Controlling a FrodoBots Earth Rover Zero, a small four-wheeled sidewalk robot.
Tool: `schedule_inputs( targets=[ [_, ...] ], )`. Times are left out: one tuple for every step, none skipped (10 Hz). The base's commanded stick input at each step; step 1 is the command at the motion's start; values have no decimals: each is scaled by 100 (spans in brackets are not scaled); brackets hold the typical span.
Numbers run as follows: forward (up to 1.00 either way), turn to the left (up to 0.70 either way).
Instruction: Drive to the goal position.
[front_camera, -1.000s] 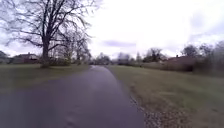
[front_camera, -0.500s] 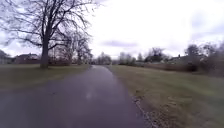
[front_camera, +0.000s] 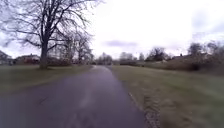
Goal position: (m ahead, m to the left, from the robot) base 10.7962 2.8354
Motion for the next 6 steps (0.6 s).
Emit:
schedule_inputs(
  targets=[
    [100,0],
    [100,0],
    [100,0],
    [100,0],
    [100,0],
    [100,0]
  ],
)
